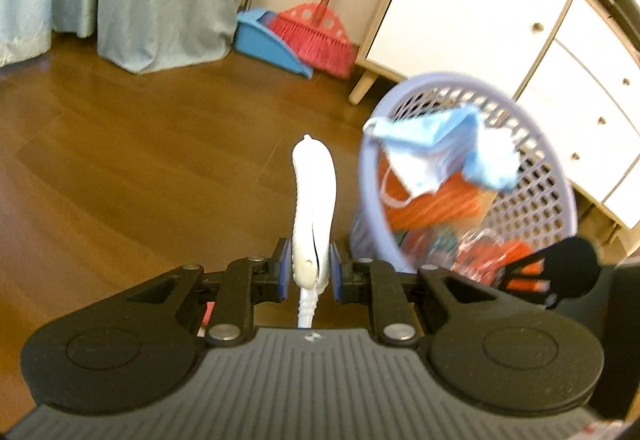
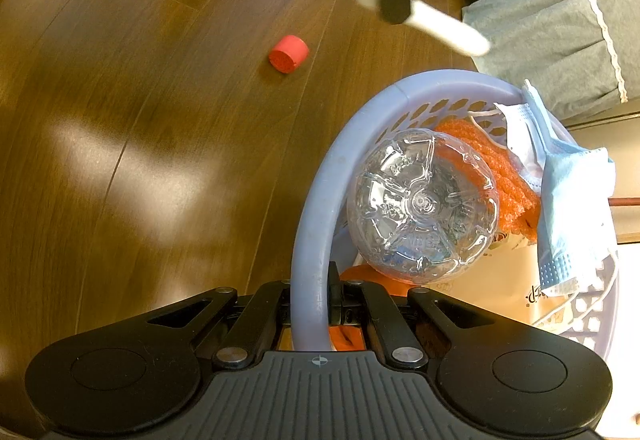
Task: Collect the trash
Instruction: 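Carry the toothbrush with the left gripper into the wastebasket and release it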
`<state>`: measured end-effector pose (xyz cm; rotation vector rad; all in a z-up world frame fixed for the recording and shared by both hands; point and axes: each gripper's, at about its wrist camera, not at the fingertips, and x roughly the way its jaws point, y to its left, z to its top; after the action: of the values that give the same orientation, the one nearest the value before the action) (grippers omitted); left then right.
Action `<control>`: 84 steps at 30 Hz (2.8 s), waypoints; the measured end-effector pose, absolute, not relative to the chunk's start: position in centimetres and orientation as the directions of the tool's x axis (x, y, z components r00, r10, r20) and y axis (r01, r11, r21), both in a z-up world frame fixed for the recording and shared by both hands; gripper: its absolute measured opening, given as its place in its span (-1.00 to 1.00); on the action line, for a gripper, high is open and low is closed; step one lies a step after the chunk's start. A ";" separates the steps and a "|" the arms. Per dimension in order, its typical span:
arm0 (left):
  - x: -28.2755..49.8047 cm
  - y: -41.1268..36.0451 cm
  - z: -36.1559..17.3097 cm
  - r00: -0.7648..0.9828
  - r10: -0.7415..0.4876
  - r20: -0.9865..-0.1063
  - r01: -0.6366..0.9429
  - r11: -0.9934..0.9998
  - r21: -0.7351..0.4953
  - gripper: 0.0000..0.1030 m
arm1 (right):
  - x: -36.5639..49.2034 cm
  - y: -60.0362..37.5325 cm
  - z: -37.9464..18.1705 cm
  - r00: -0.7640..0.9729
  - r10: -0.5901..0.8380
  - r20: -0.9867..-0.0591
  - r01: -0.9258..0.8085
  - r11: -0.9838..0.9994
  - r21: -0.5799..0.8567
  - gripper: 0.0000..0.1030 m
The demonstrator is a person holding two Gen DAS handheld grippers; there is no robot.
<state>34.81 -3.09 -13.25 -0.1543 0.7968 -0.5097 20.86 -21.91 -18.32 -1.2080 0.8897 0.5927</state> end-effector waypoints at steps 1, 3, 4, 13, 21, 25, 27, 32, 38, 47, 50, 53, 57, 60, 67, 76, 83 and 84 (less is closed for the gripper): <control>34.9 -3.1 -12.8 0.587 -0.499 -0.637 0.384 0.865 -0.323 -0.69 | 20.8 -21.9 -18.3 0.542 -0.064 -0.838 -0.798 0.275 -0.537 -1.00; 35.0 -3.3 -12.1 0.592 -0.511 -0.623 0.396 0.858 -0.328 -0.69 | 20.9 -22.0 -18.3 0.542 -0.063 -0.838 -0.798 0.275 -0.537 -1.00; 35.0 -3.5 -11.8 0.593 -0.518 -0.617 0.402 0.854 -0.331 -0.69 | 20.9 -22.0 -18.3 0.542 -0.063 -0.838 -0.798 0.275 -0.537 -1.00; 35.0 -4.1 -10.2 0.566 -0.582 -0.584 0.439 0.812 -0.384 -0.69 | 20.9 -22.0 -18.2 0.542 -0.062 -0.838 -0.799 0.273 -0.536 -1.00; 35.5 -4.8 -8.7 0.536 -0.636 -0.556 0.469 0.771 -0.430 -0.69 | 20.9 -22.0 -18.2 0.542 -0.062 -0.838 -0.799 0.271 -0.537 -1.00; 35.9 -5.6 -8.4 0.498 -0.674 -0.546 0.483 0.738 -0.470 -0.69 | 20.9 -22.0 -18.2 0.542 -0.062 -0.838 -0.800 0.269 -0.537 -1.00; 36.1 -6.1 -8.3 0.481 -0.686 -0.546 0.491 0.727 -0.480 -0.69 | 20.9 -22.0 -18.2 0.542 -0.061 -0.838 -0.800 0.270 -0.536 -1.00; 37.0 -7.6 -8.2 0.436 -0.706 -0.558 0.510 0.705 -0.493 -0.69 | 20.8 -22.0 -18.1 0.541 -0.061 -0.839 -0.800 0.271 -0.536 -1.00; 38.9 -9.5 -8.7 0.391 -0.706 -0.591 0.517 0.699 -0.494 -0.69 | 20.9 -22.0 -18.0 0.541 -0.058 -0.839 -0.801 0.271 -0.534 -1.00; 41.3 -12.0 -9.7 0.333 -0.727 -0.600 0.467 0.680 -0.565 -0.69 | 20.9 -22.1 -18.0 0.541 -0.057 -0.839 -0.800 0.273 -0.534 -1.00; 41.9 -12.8 -10.3 0.319 -0.728 -0.607 0.438 0.681 -0.587 -0.69 | 20.9 -22.1 -18.0 0.541 -0.056 -0.839 -0.800 0.273 -0.534 -1.00; 42.5 -13.5 -11.0 0.299 -0.731 -0.614 0.413 0.679 -0.607 -0.69 | 21.0 -22.0 -17.9 0.540 -0.055 -0.840 -0.800 0.275 -0.533 -1.00; 43.0 -14.5 -11.7 0.281 -0.728 -0.625 0.391 0.682 -0.618 -0.69 | 21.0 -22.1 -17.9 0.540 -0.053 -0.840 -0.801 0.274 -0.532 -1.00; 43.4 -15.2 -12.1 0.263 -0.730 -0.632 0.376 0.680 -0.629 -0.69 | 21.1 -22.1 -17.9 0.540 -0.052 -0.840 -0.802 0.273 -0.532 -1.00; 43.2 -15.8 -12.4 0.242 -0.720 -0.651 0.391 0.686 -0.614 -0.67 | 21.4 -22.1 -17.9 0.539 -0.051 -0.841 -0.801 0.277 -0.531 -1.00; 42.2 -13.0 -11.1 0.283 -0.728 -0.624 0.379 0.683 -0.625 -0.31 | 21.5 -22.0 -18.1 0.540 -0.050 -0.840 -0.800 0.280 -0.531 -1.00; 41.3 -11.6 -9.2 0.310 -0.734 -0.604 0.398 0.677 -0.619 -0.27 | 21.6 -21.9 -18.1 0.539 -0.049 -0.841 -0.801 0.278 -0.530 -1.00; 41.2 -11.3 -9.0 0.314 -0.733 -0.603 0.398 0.678 -0.617 -0.27 | 21.6 -21.9 -18.2 0.539 -0.049 -0.841 -0.801 0.277 -0.530 -1.00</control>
<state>41.23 -11.34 -9.04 -0.3890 0.9982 -0.7707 21.65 -21.89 -18.16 -1.1984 0.8841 0.6054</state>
